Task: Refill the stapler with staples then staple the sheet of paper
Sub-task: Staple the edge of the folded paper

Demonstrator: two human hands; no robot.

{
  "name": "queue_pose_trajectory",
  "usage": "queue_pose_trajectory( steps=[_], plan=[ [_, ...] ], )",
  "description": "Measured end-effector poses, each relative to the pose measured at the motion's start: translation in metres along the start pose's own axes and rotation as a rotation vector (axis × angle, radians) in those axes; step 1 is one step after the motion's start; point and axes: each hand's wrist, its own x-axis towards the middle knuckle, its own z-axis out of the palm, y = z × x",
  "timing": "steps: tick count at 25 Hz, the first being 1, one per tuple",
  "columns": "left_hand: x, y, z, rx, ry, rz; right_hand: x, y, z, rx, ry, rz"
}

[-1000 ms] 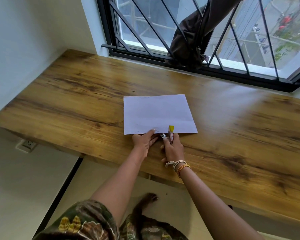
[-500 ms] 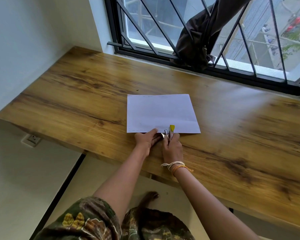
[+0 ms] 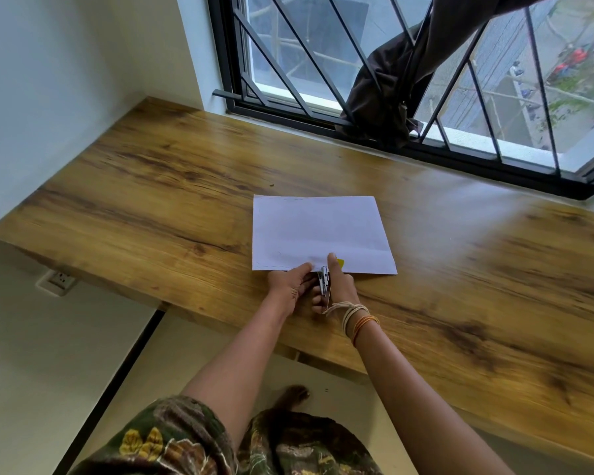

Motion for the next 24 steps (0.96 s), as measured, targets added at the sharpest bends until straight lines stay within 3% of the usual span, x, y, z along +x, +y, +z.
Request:
queue_pose_trajectory(
  steps=[4,13,24],
  plan=[
    [-0.002,0.003,-0.002,-0.022,-0.025,-0.011,-0.002,-0.008,-0.006,0.053,-0.098,0.098],
    [-0.006,0.006,-0.005,-0.022,-0.074,-0.001,0.002,-0.005,-0.014,0.237,-0.100,0.107],
    [-0.006,0.006,-0.005,0.004,-0.089,-0.043,0.014,-0.005,-0.007,0.119,0.039,0.006]
  ],
)
